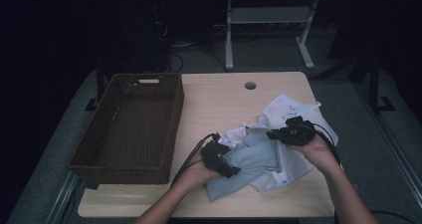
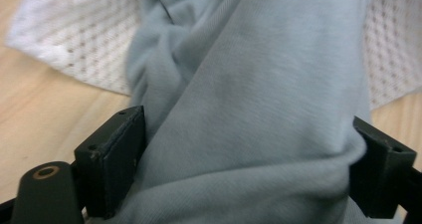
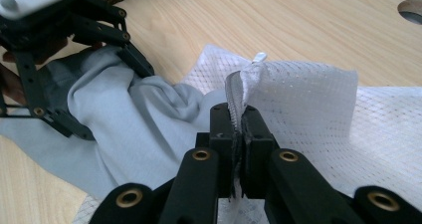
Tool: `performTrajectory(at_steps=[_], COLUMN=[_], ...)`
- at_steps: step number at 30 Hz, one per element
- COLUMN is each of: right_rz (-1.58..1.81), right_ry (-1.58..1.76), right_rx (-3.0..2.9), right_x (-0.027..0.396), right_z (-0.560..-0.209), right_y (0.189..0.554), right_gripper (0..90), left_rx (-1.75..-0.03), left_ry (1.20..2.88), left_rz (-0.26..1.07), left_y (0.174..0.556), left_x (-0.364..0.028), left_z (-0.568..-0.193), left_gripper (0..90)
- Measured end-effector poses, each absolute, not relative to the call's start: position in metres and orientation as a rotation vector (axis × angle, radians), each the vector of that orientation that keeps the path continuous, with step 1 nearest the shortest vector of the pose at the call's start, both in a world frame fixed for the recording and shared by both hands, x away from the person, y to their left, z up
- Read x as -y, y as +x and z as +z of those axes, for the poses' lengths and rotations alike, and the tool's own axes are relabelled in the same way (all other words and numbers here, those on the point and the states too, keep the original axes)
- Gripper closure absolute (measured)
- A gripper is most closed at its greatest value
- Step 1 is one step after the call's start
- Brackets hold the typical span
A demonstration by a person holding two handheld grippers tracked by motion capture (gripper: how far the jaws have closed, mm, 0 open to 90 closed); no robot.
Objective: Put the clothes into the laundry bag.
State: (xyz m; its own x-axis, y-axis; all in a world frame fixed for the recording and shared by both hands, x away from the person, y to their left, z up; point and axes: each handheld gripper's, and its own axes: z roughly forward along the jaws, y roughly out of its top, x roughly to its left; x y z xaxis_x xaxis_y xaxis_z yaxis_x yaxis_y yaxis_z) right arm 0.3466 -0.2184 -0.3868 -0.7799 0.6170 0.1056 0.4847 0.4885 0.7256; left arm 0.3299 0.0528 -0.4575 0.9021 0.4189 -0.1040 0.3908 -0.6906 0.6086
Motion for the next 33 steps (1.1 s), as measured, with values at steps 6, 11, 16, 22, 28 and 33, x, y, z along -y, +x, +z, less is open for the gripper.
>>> performTrajectory(at_steps=[6, 11, 16, 22, 28, 33], right_rz=[1.159, 1.157, 1.154, 1.151, 1.155, 1.199], right_ry=[0.951, 0.949, 0.943, 0.946, 0.933, 0.898], right_rx=[-2.569, -2.57, -2.573, -2.579, -2.584, -2.593], right_x=[0.217, 0.216, 0.215, 0.215, 0.212, 0.206], right_z=[-0.389, -0.389, -0.389, -0.39, -0.39, -0.383], right_y=[0.347, 0.347, 0.347, 0.347, 0.346, 0.342], right_gripper=[86.1, 86.0, 86.0, 86.0, 86.0, 86.0], left_rx=[-0.528, -0.461, -0.43, -0.375, -0.331, -0.334], left_ry=[2.418, 2.408, 2.411, 2.406, 2.379, 2.343], left_rz=[0.053, 0.041, 0.04, 0.059, 0.091, 0.111], left_y=[0.328, 0.33, 0.328, 0.324, 0.318, 0.32], left_x=[-0.052, -0.055, -0.054, -0.052, -0.047, -0.044], left_z=[-0.459, -0.459, -0.456, -0.444, -0.432, -0.423], left_gripper=[29.6, 51.7, 65.7, 68.4, 68.7, 68.7])
